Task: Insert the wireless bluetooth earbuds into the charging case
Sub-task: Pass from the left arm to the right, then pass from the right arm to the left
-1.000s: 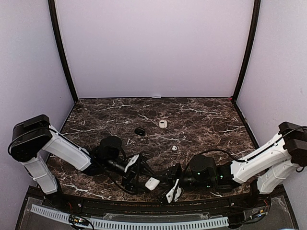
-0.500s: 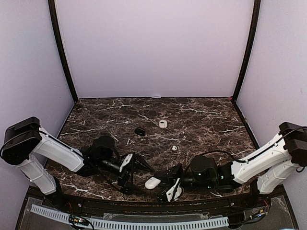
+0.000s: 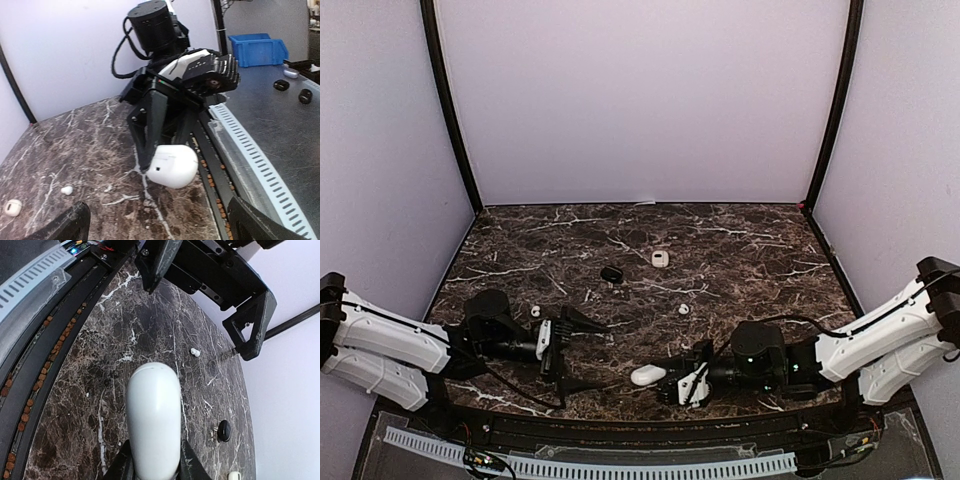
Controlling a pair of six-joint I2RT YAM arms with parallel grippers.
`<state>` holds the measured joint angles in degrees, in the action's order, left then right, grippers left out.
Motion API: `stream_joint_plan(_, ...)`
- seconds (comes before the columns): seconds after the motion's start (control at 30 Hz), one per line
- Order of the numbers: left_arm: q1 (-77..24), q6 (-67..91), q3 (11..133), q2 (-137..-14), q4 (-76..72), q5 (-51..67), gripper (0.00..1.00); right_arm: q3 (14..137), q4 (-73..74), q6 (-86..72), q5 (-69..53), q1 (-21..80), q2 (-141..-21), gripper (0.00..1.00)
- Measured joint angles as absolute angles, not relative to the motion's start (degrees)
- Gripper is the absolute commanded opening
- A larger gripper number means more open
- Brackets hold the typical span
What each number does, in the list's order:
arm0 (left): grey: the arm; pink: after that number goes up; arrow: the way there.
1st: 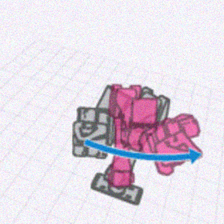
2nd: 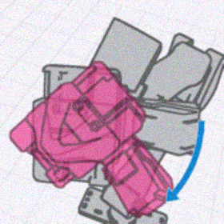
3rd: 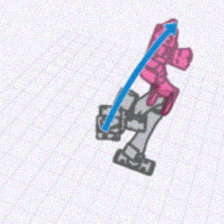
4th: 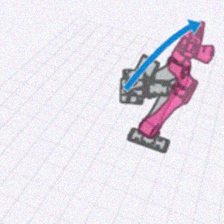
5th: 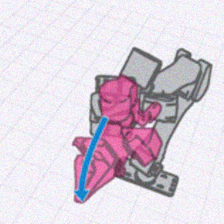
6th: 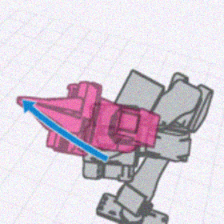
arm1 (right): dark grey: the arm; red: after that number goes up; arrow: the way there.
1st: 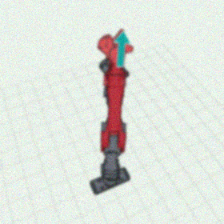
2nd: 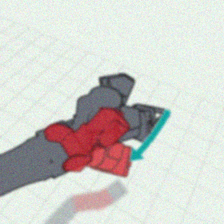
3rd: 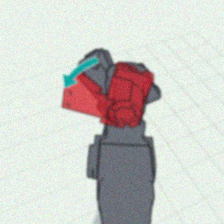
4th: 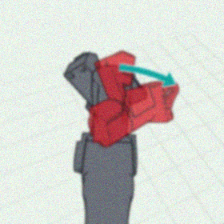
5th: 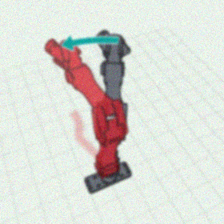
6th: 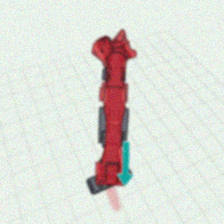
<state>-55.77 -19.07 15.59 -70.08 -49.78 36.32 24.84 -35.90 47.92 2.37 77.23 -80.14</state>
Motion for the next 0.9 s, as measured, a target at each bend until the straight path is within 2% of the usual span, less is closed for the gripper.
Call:
stream_joint_plan(0.23,-55.1,-11.3,13.5,-66.5,-55.9,17.3,0.99,26.0,-32.5,34.7,2.6,74.8,-76.7,0.28)
stream_joint_plan(0.4,-51.3,-4.3,15.9,-65.7,-54.4,11.2,0.99,27.9,-29.1,25.0,1.3,71.5,-74.6,0.28)
stream_joint_plan(0.6,-48.9,0.1,19.2,-67.3,-55.1,12.1,0.99,27.9,-25.3,15.3,0.9,69.0,-70.7,0.21)
stream_joint_plan(0.9,-48.6,-1.0,19.6,-82.4,-65.2,22.2,0.96,27.9,-20.3,6.7,-1.3,67.8,-68.5,0.18)
